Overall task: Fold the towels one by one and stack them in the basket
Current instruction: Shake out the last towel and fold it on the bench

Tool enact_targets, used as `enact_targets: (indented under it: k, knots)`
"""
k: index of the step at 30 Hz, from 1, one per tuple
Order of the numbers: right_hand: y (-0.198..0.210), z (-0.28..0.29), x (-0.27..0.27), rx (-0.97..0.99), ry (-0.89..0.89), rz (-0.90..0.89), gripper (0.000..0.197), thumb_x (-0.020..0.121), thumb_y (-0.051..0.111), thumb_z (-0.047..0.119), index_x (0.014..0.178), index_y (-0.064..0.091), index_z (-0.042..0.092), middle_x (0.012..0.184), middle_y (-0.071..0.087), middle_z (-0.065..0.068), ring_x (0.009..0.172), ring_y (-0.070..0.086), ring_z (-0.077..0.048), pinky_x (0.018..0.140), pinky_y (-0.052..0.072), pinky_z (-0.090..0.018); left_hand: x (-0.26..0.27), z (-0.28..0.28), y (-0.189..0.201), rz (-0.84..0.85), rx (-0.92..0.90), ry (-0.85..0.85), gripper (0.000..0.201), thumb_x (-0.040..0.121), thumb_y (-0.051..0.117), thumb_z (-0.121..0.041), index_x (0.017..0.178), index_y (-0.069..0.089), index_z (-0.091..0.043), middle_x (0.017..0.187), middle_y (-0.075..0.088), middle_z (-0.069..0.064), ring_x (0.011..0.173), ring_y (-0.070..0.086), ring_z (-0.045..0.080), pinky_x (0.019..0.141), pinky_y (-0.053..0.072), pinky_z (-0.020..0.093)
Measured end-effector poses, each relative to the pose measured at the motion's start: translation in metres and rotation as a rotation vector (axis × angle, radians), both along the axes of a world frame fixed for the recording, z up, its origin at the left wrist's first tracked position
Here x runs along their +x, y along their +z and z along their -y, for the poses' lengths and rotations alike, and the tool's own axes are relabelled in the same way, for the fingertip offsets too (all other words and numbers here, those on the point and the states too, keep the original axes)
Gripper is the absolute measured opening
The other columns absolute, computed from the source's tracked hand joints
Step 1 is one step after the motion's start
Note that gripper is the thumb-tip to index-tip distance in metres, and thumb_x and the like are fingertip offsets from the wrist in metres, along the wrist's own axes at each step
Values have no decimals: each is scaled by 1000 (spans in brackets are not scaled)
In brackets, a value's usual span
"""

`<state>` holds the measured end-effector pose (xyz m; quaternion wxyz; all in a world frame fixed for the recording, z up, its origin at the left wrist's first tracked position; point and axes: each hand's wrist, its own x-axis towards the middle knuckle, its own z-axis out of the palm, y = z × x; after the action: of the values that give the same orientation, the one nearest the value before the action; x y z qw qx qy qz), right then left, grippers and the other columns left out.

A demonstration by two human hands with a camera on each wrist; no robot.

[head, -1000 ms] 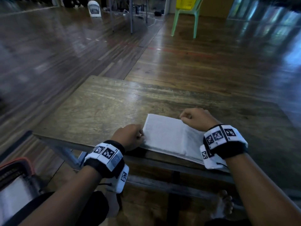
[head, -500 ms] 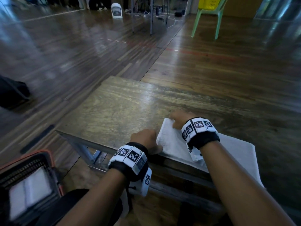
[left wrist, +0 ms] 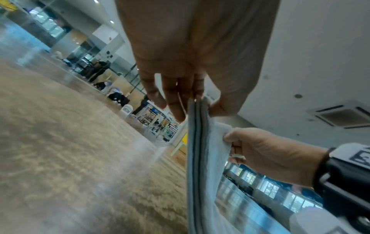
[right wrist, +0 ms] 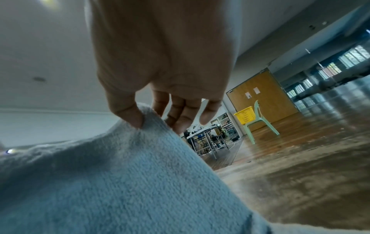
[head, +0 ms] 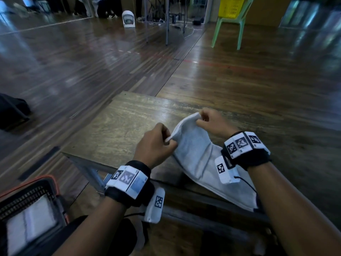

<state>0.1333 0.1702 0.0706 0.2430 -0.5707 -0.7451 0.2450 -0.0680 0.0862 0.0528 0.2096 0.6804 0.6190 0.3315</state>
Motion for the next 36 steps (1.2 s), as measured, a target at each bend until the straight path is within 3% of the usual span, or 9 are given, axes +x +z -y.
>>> enact_targets:
  k: [4, 9, 11, 15, 18, 23, 31, 33, 36]
  knots:
    - [16, 23, 34, -4, -3, -213, 15, 85, 56, 4, 91, 56, 17, 76, 56, 3, 66, 49, -9, 61, 40, -19, 16, 22, 11, 93, 214, -192, 16, 77, 64, -20, 87, 51, -20, 76, 56, -11, 69, 54, 4, 65, 47, 27]
    - [10, 49, 83, -38, -22, -268, 14, 85, 62, 2, 87, 60, 17, 89, 64, -16, 74, 57, -11, 65, 45, -12, 59, 35, 4, 110, 287, -381, 15, 79, 62, -25, 91, 56, -18, 83, 61, -4, 75, 58, 12, 66, 48, 31]
    - [3, 58, 107, -77, -43, -246, 12, 86, 63, 5, 87, 63, 17, 91, 65, -21, 76, 57, -14, 68, 47, -15, 81, 39, -5, 57, 265, -442, 20, 78, 65, -21, 96, 58, -17, 90, 64, -1, 80, 59, 14, 68, 46, 26]
    - [-12, 75, 146, -180, -74, -247, 14, 88, 55, -1, 88, 65, 9, 92, 66, -21, 78, 60, -17, 69, 48, -15, 117, 53, -22, -103, 252, -575, 23, 75, 65, -25, 96, 59, -18, 91, 66, 0, 84, 60, 22, 70, 44, 30]
    - [-29, 86, 157, -233, -140, -260, 25, 90, 51, 1, 77, 66, 15, 86, 65, -9, 69, 60, -2, 70, 47, -13, 136, 60, -35, -251, 269, -659, 26, 72, 65, -25, 96, 59, -17, 90, 65, 3, 84, 59, 27, 71, 37, 32]
    - [-55, 96, 168, -219, -225, -170, 13, 88, 61, 10, 81, 65, 21, 94, 69, -9, 86, 62, -16, 78, 46, -26, 152, 67, -52, -381, 284, -668, 20, 72, 65, -25, 89, 57, -20, 82, 65, 0, 75, 60, 24, 68, 41, 34]
    - [-62, 94, 168, -136, -293, -112, 6, 84, 64, 8, 87, 68, 12, 87, 68, 0, 80, 61, -12, 73, 46, -19, 160, 69, -64, -449, 277, -635, 25, 62, 73, -24, 80, 57, -21, 74, 64, -4, 69, 59, 22, 64, 44, 32]
    - [-61, 92, 168, -113, -302, -92, 6, 82, 65, 6, 84, 68, 11, 87, 70, -1, 83, 63, -15, 77, 48, -24, 159, 70, -65, -449, 287, -630, 22, 65, 72, -25, 82, 58, -21, 77, 65, -4, 71, 59, 21, 65, 45, 32]
    - [-56, 86, 165, -81, -291, -78, 10, 81, 65, 3, 79, 68, 12, 84, 70, -3, 80, 63, -17, 73, 47, -23, 158, 70, -64, -443, 327, -607, 17, 68, 68, -26, 82, 59, -22, 78, 65, -5, 72, 59, 19, 68, 38, 30]
